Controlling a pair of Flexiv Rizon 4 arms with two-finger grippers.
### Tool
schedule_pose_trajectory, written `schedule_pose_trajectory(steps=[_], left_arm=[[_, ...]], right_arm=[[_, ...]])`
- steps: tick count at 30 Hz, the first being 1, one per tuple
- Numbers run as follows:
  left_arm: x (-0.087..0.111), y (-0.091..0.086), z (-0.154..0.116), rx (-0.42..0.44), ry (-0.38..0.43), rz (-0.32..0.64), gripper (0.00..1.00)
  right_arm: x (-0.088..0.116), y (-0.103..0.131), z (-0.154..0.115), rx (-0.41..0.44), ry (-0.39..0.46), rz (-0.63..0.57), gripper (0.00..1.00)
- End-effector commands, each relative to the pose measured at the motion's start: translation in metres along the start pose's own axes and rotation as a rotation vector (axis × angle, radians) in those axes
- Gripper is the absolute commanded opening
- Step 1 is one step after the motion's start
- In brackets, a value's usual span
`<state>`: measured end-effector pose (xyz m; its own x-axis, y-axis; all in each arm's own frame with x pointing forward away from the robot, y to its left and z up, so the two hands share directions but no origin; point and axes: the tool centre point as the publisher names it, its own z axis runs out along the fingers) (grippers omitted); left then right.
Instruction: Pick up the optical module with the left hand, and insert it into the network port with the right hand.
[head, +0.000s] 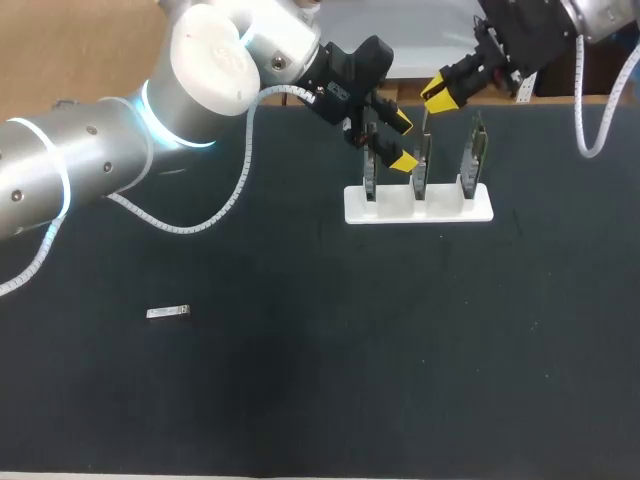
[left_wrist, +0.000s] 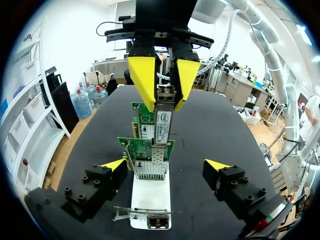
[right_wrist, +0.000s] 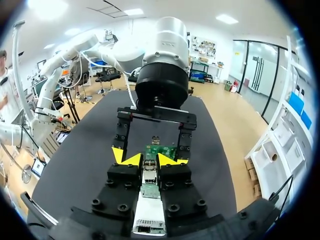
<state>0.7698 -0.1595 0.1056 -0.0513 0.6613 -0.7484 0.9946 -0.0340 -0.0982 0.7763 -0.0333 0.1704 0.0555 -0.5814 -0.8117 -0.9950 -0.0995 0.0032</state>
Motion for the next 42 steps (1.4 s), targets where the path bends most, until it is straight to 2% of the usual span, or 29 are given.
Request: schedule_pose_trajectory(steps=[1,15,42], left_arm=[[-0.0012,0.0019,0.0000,0.004,0.005,-0.002,1.00],[-0.0012,0.0019,0.0000,0.004,0.005,-0.002,1.00],[-0.0012,0.0019,0.0000,0.004,0.005,-0.002,1.00]], right_arm=[[0.0012,-0.0001,0.0019,0.000,0.007,0.003,0.00],[-0.0067,0.0023,-0.0025,0.031,0.028,-0.033,0.00],[-0.0011,-0.0001,0.0026,0.025,0.047,-0.013,0.00]])
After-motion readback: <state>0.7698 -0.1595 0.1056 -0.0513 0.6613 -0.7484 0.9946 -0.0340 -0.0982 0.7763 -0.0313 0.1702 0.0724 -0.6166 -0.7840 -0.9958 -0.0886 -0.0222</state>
